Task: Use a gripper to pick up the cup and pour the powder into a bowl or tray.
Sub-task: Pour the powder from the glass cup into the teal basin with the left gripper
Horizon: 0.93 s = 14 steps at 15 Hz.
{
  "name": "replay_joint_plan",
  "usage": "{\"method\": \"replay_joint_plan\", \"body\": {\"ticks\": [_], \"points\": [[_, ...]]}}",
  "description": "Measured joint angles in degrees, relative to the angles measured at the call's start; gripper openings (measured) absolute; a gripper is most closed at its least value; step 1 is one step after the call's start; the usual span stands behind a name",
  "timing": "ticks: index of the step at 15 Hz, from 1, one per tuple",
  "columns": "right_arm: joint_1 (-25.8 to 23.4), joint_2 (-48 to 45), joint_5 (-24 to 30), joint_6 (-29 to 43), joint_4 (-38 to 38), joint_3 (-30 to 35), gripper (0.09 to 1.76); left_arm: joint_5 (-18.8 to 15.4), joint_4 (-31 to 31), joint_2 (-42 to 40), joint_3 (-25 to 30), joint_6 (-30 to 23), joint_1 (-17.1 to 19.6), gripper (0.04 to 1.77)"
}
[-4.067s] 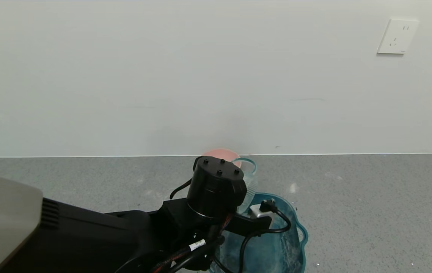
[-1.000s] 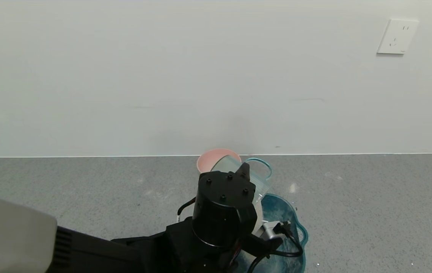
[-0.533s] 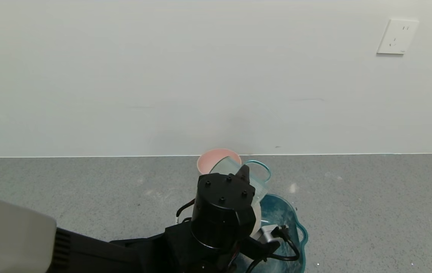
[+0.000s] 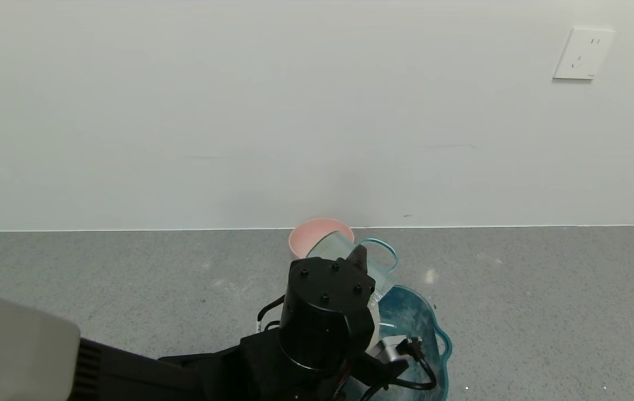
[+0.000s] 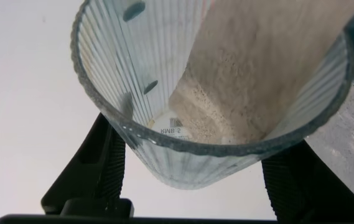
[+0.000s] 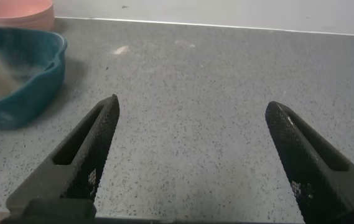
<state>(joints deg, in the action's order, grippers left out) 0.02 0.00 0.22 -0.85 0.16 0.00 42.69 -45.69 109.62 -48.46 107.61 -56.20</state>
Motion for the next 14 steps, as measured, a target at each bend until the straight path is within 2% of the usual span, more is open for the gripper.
{"method": "replay_joint_plan", "body": {"ticks": [14], "points": [[0.00, 0.00, 0.00, -0.02, -0.02, 0.00, 1.71, 0.02, 0.00, -0.44, 0.85, 0.00, -0.05, 1.26]]}}
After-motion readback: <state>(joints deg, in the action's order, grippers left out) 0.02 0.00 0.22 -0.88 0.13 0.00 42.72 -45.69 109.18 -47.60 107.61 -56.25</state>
